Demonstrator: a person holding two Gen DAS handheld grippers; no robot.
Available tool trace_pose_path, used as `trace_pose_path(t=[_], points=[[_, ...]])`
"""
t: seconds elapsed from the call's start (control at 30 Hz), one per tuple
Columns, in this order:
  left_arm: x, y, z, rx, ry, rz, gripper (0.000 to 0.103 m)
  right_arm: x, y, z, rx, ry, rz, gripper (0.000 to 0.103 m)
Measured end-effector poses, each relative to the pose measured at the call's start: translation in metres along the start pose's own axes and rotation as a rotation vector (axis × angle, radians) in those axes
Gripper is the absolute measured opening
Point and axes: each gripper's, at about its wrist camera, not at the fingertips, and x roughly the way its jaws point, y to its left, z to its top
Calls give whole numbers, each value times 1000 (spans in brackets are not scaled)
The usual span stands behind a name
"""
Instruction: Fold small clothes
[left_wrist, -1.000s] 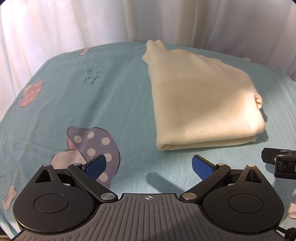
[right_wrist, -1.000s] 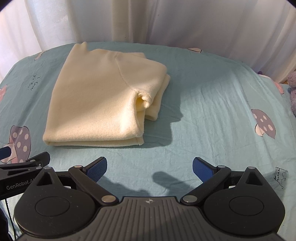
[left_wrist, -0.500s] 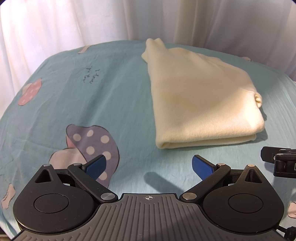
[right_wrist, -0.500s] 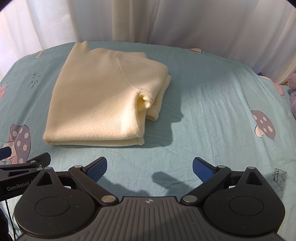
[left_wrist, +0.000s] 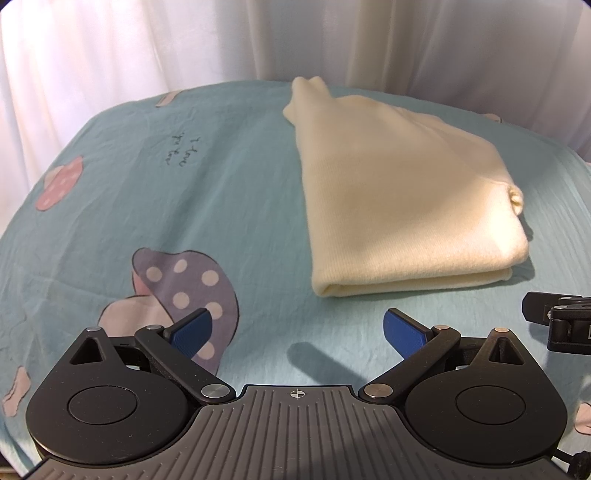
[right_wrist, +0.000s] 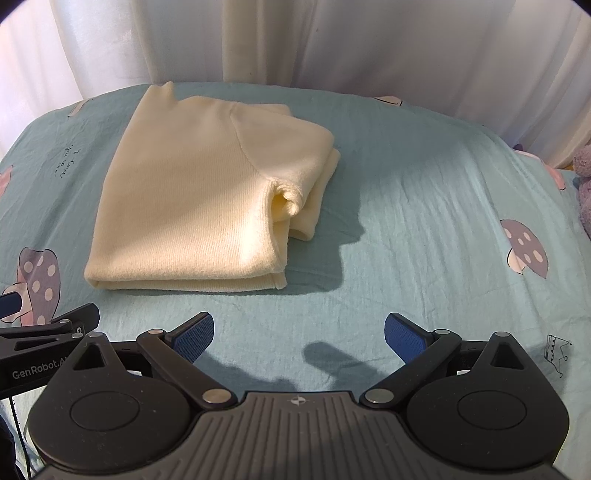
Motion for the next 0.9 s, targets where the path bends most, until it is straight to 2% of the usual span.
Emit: trace_pose_path(t=[0.33,0.57,0.9], points=[[-1,1,1,-13,2,-10,102,1,-1,2,-6,-1,0,99],[-1,2,1,-29,-22,-54,102,1,0,2,-6,-1,-5,99],[5,-2,3,-2,-1,-22,102,5,-3,6,-7,-6,-17,99]])
